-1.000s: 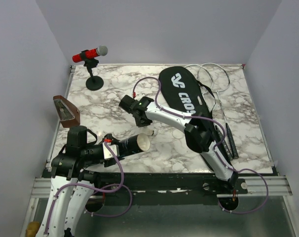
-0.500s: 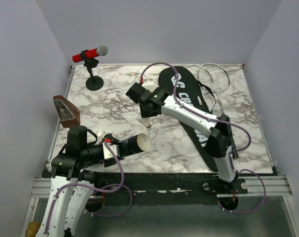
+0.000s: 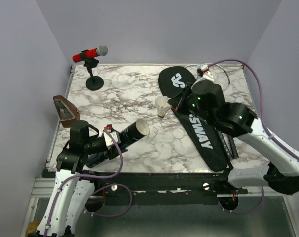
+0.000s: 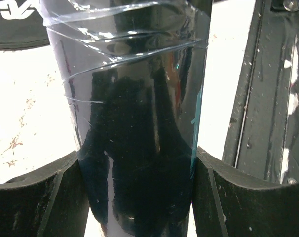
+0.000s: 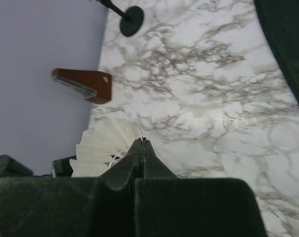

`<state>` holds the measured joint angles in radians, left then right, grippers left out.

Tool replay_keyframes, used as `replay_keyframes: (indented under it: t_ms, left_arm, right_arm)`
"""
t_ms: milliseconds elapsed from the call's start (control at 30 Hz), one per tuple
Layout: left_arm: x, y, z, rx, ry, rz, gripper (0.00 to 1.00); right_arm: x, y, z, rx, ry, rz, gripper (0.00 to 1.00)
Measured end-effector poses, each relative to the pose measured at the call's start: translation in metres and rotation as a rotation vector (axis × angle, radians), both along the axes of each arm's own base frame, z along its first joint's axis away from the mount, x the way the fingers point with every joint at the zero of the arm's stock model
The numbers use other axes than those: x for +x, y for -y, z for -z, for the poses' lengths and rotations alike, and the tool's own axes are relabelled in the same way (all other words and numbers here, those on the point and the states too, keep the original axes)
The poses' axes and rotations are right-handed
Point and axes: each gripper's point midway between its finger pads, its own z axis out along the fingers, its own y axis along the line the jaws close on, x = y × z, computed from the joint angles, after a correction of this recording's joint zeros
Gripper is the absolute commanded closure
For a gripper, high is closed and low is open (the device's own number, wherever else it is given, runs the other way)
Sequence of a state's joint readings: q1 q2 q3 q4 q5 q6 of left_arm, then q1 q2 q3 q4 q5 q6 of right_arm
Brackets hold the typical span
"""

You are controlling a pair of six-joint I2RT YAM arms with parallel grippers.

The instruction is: Pack up the badminton gear

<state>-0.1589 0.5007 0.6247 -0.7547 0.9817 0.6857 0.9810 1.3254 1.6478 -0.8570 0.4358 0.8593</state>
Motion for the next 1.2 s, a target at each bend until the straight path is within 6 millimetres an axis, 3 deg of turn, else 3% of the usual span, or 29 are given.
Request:
replay_keyframes:
  t_ms: [133, 400, 700, 900, 1200]
  left_arm:
    - [0.014, 0.003, -0.009, -0.04, -0.015, -0.036, 0.69]
    - [0.021, 0.006, -0.02, -0.086, -0.027, -0.068, 0.69]
    - [0.02, 0.005, -0.022, -0.088, -0.013, -0.078, 0.69]
    - [0.02, 0.004, -0.022, -0.087, -0.011, -0.078, 0.69]
    - [0.02, 0.005, -0.023, -0.088, -0.008, -0.078, 0.69]
  right_arm:
    - [-0.014, 0.004, -0.032, 0.217, 0.08, -0.028, 0.99]
    - [-0.017, -0.029, -0.023, 0.413, 0.102, -0.117, 0.99]
    - [-0.019, -0.051, -0.041, 0.589, 0.133, -0.179, 0.99]
    - [-0.022, -0.064, -0.034, 0.607, 0.101, -0.216, 1.0]
    - [-0.029, -0.061, -0.013, 0.579, 0.06, -0.225, 0.99]
